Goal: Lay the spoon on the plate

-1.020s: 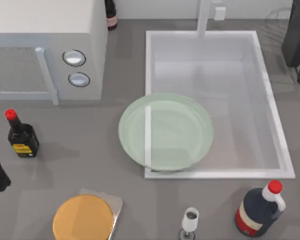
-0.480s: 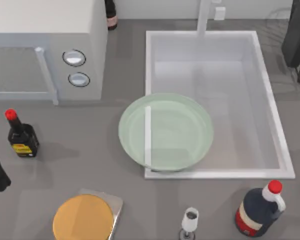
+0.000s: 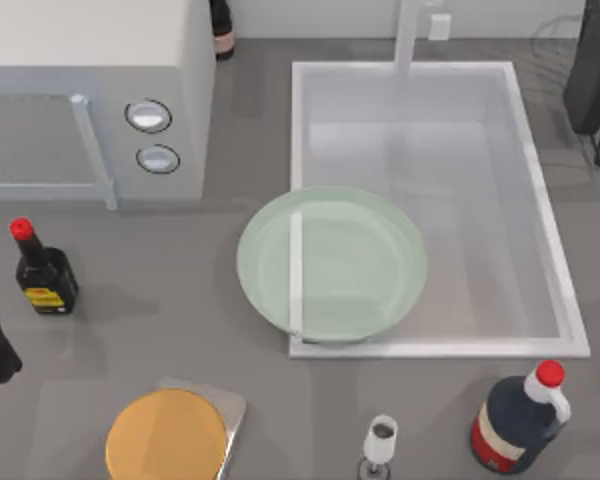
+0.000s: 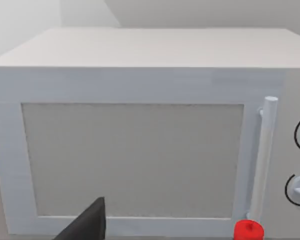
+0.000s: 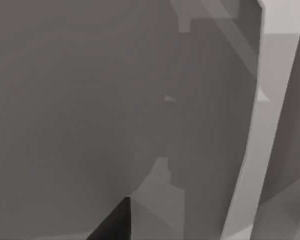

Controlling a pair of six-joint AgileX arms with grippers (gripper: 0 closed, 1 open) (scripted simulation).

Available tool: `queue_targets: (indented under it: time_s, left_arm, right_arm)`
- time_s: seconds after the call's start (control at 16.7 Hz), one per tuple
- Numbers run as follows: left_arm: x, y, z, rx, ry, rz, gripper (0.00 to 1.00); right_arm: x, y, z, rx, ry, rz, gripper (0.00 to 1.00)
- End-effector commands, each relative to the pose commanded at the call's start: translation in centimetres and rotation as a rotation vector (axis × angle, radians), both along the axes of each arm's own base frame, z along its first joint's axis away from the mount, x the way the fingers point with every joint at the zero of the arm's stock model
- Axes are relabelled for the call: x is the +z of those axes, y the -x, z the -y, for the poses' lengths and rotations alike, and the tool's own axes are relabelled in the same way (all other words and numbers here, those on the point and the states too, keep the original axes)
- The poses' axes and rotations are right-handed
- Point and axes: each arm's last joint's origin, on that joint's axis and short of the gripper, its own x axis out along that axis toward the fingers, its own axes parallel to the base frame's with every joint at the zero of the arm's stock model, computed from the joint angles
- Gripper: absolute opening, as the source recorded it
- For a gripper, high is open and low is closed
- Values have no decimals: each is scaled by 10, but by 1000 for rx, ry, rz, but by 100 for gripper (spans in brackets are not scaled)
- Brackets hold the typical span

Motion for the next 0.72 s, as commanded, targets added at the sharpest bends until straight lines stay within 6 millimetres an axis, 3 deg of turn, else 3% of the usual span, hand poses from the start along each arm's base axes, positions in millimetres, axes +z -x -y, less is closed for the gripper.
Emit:
queue_targets:
  time_s: [0.3, 0.36, 0.54, 0.72]
  left_arm:
    - [0, 0, 0, 0, 0, 0, 100]
    - [0, 0, 0, 0, 0, 0, 100]
    - [0, 0, 0, 0, 0, 0, 100]
    - [0, 0, 0, 0, 0, 0, 100]
  right_arm:
    - [0, 0, 0, 0, 0, 0, 0]
    - [22, 1, -2, -23, -15, 18, 0]
    - [32, -3, 0, -23, -14, 25, 0]
    - [61, -5, 0, -19, -17, 12, 0]
